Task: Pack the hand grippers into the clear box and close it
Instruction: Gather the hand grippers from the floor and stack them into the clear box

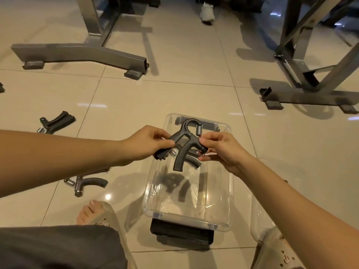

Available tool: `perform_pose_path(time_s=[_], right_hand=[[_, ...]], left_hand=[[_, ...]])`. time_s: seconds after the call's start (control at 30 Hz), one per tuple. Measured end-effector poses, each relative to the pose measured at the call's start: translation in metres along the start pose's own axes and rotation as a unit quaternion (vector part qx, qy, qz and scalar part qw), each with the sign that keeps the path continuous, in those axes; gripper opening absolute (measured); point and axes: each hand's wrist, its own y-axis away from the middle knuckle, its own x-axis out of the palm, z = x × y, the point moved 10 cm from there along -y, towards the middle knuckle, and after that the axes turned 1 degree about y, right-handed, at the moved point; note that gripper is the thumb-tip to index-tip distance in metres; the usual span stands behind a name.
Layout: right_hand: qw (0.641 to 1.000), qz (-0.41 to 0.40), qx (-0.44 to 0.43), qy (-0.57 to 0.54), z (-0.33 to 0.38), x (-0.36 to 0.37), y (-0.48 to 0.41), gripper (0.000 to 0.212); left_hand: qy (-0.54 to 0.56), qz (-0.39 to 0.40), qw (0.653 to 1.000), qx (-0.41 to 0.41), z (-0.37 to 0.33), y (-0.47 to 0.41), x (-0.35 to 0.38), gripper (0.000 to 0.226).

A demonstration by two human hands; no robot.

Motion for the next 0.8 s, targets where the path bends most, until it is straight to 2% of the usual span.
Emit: perform_pose_path(time_s=[0.13,0.27,0.33,0.43,0.5,0.67,0.8], right_hand=[[1.000,-0.021,0.000,0.000,-0.006,-0.010,0.000,0.011],[0.995,-0.057,-0.009,0.077,0.000,-0.010,0.000,0.015],[0.991,-0.069,-0.005,0.117,0.007,-0.010,0.000,0.028],[0.989,-0.087,0.029,0.117,0.014,-0.014,0.000,0.059],[0.988,-0.088,0.045,0.122,0.017,-0.012,0.001,0.065],[0.987,-0.110,0.049,0.106,0.021,-0.013,0.001,0.060],[0.992,-0.074,0.093,0.047,0.006,-0.012,0.006,0.043]], left_hand=[[-0.024,0.108,0.993,-0.045,0.012,-0.001,0.002,0.018],[-0.031,0.061,0.997,-0.021,0.012,-0.005,-0.002,0.014],[-0.044,0.040,0.998,0.008,0.007,-0.006,-0.003,0.010],[-0.069,0.052,0.995,0.045,-0.003,-0.005,0.000,0.010],[-0.076,0.058,0.994,0.047,-0.006,-0.004,0.000,0.010],[-0.069,0.069,0.994,0.053,-0.010,-0.001,0.004,0.018],[-0.074,0.057,0.994,0.061,-0.011,-0.004,0.002,0.034]])
